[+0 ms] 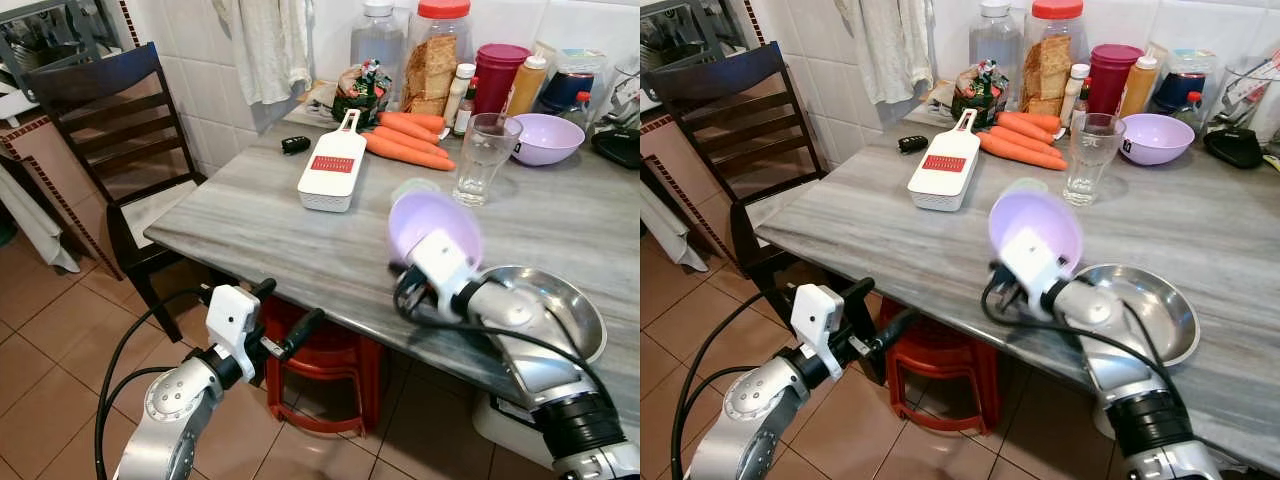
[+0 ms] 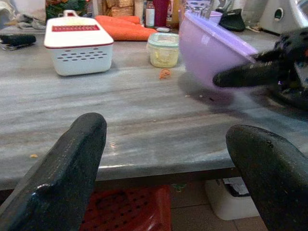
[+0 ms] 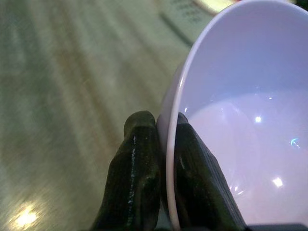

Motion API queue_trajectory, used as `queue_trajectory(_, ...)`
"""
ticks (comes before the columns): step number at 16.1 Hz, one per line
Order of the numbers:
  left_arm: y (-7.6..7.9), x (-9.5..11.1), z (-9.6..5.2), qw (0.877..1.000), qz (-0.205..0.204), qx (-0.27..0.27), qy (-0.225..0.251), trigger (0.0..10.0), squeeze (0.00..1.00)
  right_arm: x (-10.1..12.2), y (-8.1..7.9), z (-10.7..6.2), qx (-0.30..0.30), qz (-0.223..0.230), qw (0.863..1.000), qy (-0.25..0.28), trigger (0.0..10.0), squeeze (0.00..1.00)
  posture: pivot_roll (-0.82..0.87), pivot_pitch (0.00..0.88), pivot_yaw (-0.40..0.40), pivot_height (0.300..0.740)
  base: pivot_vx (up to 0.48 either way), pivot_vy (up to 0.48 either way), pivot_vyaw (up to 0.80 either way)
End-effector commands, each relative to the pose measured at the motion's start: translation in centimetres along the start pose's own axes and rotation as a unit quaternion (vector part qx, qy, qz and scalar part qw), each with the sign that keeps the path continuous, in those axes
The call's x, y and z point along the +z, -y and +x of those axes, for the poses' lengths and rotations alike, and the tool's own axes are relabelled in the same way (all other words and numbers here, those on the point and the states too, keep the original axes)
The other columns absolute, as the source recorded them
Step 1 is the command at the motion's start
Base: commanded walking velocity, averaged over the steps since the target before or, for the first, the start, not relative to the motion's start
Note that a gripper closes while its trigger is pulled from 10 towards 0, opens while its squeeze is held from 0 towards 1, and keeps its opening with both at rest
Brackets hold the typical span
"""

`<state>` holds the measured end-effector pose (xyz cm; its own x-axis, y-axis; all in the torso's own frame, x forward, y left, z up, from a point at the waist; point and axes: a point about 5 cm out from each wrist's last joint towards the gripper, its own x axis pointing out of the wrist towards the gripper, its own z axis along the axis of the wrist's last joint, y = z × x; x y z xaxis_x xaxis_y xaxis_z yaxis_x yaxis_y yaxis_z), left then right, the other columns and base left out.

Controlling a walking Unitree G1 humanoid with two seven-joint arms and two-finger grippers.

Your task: Setting the table

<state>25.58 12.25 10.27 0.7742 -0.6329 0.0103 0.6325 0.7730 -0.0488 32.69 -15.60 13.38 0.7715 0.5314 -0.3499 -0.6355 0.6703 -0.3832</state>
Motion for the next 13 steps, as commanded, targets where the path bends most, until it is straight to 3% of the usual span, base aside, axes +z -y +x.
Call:
queue_trajectory(1,0.1,0.4,-0.1,1.000,0.002,-0.011,0.004,10.0,0.00,0.5,0.4,0.0,0.010,-0.009,1.000,0.000,10.0,0.00,-0.11,0.050,0.055,0.740,0.000,0.000,0.00)
queue_trajectory(4,0.6,0.8,0.1,0.999,-0.004,-0.030,0.012,10.0,0.00,0.3,0.4,-0.1,0.019,-0.009,1.000,-0.002,10.0,0.03,-0.11,0.051,0.058,0.740,0.000,0.000,0.00)
queue_trajectory(5,1.0,0.8,0.1,0.999,-0.015,-0.047,0.010,10.0,0.00,0.3,0.4,-0.2,0.020,-0.011,1.000,-0.004,10.0,0.27,-0.12,0.051,0.060,0.740,0.000,0.000,0.00)
queue_trajectory(7,1.9,0.6,0.0,0.996,-0.028,-0.081,0.002,10.0,0.00,0.2,0.7,-0.2,0.025,-0.014,1.000,-0.008,10.0,0.26,-0.12,0.050,0.062,0.740,0.000,0.000,0.00)
queue_trajectory(10,2.0,0.4,-0.2,0.995,-0.038,-0.091,-0.007,10.0,0.00,0.3,0.7,-0.2,0.035,-0.020,0.999,-0.013,10.0,0.27,-0.12,0.052,0.062,0.740,0.000,0.000,0.00)
queue_trajectory(11,1.9,0.3,-0.2,0.995,-0.033,-0.089,-0.011,10.0,0.00,0.3,0.7,-0.2,0.039,-0.019,0.999,-0.015,10.0,0.96,-0.12,0.052,0.062,0.740,0.000,0.000,0.00)
queue_trajectory(13,1.8,0.2,-0.1,0.996,-0.030,-0.086,-0.017,10.0,0.00,0.3,0.7,-0.3,0.047,-0.015,0.999,-0.017,10.0,1.00,-0.12,0.052,0.063,0.740,0.000,0.000,0.00)
